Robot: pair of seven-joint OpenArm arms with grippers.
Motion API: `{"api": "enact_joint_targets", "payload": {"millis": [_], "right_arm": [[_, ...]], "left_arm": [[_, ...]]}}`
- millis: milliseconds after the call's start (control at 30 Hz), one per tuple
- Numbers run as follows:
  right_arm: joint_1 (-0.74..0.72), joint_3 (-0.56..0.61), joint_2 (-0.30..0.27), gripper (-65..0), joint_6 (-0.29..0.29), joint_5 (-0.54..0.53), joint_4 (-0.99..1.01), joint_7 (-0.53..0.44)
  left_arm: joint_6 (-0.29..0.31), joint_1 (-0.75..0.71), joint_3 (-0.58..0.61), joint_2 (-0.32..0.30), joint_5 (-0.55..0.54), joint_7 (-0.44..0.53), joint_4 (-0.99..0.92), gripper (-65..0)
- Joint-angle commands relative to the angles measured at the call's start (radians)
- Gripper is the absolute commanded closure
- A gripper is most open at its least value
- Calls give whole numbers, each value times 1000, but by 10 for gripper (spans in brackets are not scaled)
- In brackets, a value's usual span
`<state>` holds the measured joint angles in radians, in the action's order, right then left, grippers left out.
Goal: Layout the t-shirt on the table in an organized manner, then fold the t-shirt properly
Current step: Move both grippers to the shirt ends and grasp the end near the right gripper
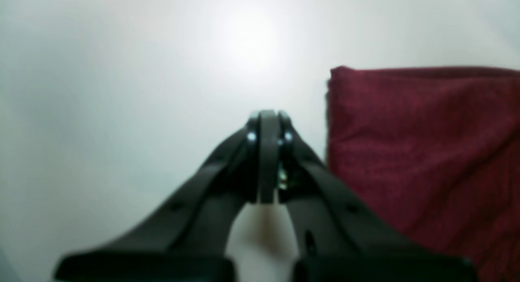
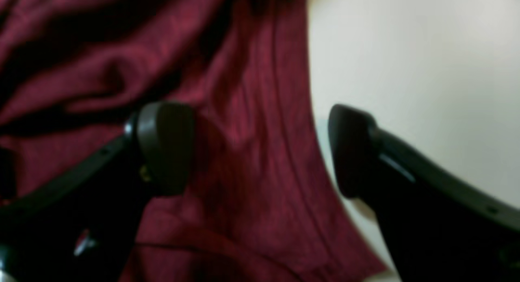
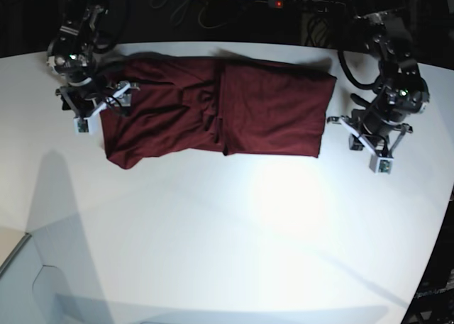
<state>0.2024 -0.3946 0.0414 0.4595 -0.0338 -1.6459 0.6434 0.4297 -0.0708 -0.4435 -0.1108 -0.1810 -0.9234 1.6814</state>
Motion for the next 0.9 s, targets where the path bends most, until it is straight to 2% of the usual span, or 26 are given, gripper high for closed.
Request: {"api": "enact_joint_targets", "payload": {"millis": [0, 133, 233, 367, 500, 633, 867], "right_arm": [[-8, -2, -5, -526, 6, -12, -10, -14], [-7, -2, -5, -523, 6, -12, 5, -14], [1, 3, -5, -456, 6, -36, 3, -14], [16, 3, -5, -268, 8, -96, 3, -10], [24, 23, 10, -11, 8, -111, 5, -7], [24, 52, 15, 0, 8, -111, 3, -12], [21, 73, 42, 0, 8, -114, -90, -14]], "left_arm": [[-2, 12, -2, -10, -8, 16, 19, -2], [-2, -8, -2, -23, -16, 20, 19, -2], [-2, -11, -4, -23, -10, 20, 19, -2], [-2, -37, -5, -50, -18, 25, 19, -2], [-2, -47, -56, -50, -18, 17, 21, -2], [-2, -63, -130, -43, -18, 16, 42, -2], [-2, -143, -168, -51, -18, 16, 122, -2]]}}
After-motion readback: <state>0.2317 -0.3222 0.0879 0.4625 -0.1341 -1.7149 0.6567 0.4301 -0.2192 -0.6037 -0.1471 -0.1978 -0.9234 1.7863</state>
